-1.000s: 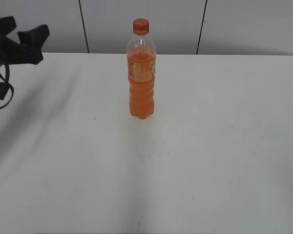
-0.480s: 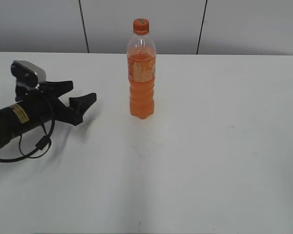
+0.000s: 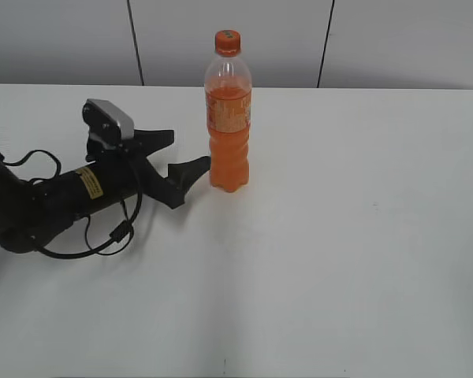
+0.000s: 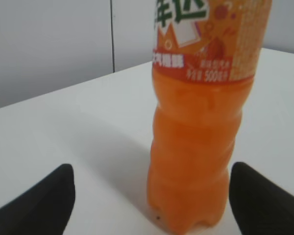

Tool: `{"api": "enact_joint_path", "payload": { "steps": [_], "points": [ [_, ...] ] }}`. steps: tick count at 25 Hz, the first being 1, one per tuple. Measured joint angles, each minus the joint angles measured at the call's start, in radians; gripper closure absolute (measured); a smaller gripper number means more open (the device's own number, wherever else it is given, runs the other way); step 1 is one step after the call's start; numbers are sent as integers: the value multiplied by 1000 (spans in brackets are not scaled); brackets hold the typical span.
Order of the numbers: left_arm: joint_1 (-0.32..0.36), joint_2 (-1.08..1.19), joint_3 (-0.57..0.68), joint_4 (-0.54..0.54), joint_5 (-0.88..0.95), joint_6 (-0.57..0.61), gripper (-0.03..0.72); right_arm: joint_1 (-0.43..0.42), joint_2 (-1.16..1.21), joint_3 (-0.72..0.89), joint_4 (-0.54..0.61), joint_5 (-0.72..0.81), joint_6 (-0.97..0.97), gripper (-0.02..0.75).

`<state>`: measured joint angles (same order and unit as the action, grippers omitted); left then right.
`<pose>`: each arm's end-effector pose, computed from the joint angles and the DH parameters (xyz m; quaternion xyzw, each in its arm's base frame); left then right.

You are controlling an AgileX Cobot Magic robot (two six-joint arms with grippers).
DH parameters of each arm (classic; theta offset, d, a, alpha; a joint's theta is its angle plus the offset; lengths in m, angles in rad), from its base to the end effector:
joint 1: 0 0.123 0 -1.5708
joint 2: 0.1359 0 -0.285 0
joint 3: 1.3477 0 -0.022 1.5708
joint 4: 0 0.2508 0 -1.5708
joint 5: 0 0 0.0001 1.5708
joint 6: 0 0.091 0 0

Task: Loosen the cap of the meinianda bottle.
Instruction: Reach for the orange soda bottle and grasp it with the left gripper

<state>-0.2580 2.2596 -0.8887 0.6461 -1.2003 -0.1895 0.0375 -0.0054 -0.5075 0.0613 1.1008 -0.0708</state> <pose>0.3502 -0.1452 0.0696 0.3087 0.6877 -0.2789 0.5949 -0.0085 0.0047 0.2762 -0.0485 0.8585 0.0221 0.5101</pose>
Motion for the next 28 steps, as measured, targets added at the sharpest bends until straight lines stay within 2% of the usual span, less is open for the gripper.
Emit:
{"api": "enact_joint_path", "payload": {
  "steps": [16, 28],
  "points": [
    [-113, 64, -231, 10, 2, -109, 103, 0, 0, 0, 0, 0, 0, 150],
    [-124, 72, -247, -28, 56, -113, 103, 0, 0, 0, 0, 0, 0, 150]
  ]
}}
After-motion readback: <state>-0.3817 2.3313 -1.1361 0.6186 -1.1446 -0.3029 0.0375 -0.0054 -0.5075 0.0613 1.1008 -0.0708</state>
